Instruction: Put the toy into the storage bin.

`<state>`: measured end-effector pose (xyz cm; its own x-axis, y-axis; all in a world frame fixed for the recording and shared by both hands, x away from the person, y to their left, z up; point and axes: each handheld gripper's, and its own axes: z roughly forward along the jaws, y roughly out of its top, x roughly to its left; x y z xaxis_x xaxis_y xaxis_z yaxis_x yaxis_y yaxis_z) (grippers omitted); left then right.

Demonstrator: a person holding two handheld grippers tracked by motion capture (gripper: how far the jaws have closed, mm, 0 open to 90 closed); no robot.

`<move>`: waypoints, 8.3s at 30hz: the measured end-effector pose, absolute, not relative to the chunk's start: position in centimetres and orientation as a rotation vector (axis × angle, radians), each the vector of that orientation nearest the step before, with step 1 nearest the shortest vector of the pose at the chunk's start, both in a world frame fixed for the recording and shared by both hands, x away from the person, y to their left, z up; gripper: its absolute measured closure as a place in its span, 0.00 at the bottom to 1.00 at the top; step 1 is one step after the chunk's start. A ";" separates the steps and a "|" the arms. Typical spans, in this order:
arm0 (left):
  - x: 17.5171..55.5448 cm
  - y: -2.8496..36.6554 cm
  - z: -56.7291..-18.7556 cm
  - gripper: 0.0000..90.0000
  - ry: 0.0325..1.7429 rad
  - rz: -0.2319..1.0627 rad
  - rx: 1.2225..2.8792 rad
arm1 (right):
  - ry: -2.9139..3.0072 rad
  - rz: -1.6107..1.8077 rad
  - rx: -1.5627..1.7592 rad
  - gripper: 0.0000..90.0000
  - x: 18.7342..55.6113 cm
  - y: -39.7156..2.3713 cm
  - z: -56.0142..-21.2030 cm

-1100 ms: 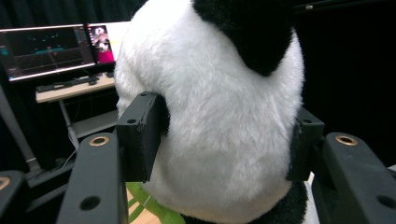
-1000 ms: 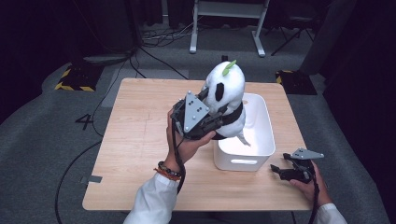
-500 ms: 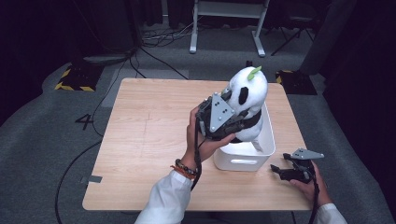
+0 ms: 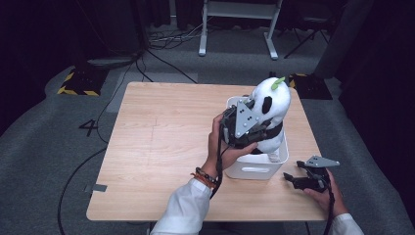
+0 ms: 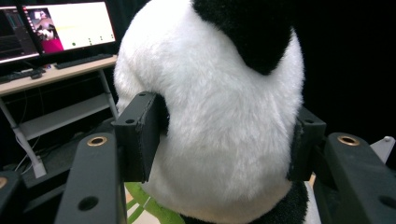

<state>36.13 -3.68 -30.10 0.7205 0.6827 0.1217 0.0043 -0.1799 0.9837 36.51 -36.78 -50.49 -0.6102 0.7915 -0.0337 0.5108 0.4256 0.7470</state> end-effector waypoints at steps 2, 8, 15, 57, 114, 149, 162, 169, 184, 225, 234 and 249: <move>36.2 -3.8 -30.2 0.45 0.559 0.660 1.661 | 2.303 1.012 1.111 0.22 36.5 -36.8 -50.5; 36.5 -4.1 -31.0 0.44 0.565 0.642 1.684 | 2.304 1.012 1.112 0.22 36.5 -36.8 -50.5; 36.7 -4.6 -32.4 0.44 0.558 0.629 1.747 | 2.304 1.012 1.112 0.22 36.5 -36.8 -50.5; 37.2 -3.7 -37.0 0.39 0.568 0.570 1.984 | 2.304 1.011 1.114 0.22 36.5 -36.8 -50.5; 36.0 -1.6 -36.7 0.18 0.572 0.509 1.954 | 2.305 1.012 1.117 0.22 36.5 -36.8 -50.5; 34.5 3.0 -37.1 0.17 0.567 0.567 1.952 | 2.305 1.012 1.118 0.22 36.5 -36.8 -50.5; 34.2 4.9 -37.2 0.17 0.600 0.600 1.968 | 2.306 1.013 1.118 0.22 36.5 -36.8 -50.5; 34.2 5.9 -37.5 0.17 0.622 0.606 1.972 | 2.306 1.012 1.118 0.22 36.5 -36.8 -50.5; 34.4 8.1 -38.5 0.17 0.687 0.652 1.998 | 2.305 1.011 1.119 0.22 36.5 -36.8 -50.5; 34.8 12.4 -43.5 0.17 0.856 0.679 2.131 | 2.304 1.011 1.120 0.21 36.5 -36.8 -50.5; 34.8 13.1 -44.7 0.17 0.888 0.671 2.155 | 2.304 1.011 1.120 0.21 36.5 -36.8 -50.5; 35.0 14.4 -46.6 0.18 0.942 0.652 2.208 | 2.304 1.011 1.120 0.21 36.5 -36.8 -50.5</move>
<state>34.98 14.43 -46.63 0.6195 0.7625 0.1864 0.4435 -0.5360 0.7184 36.54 -36.80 -50.50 -0.6073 0.7940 -0.0287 0.5166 0.4221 0.7450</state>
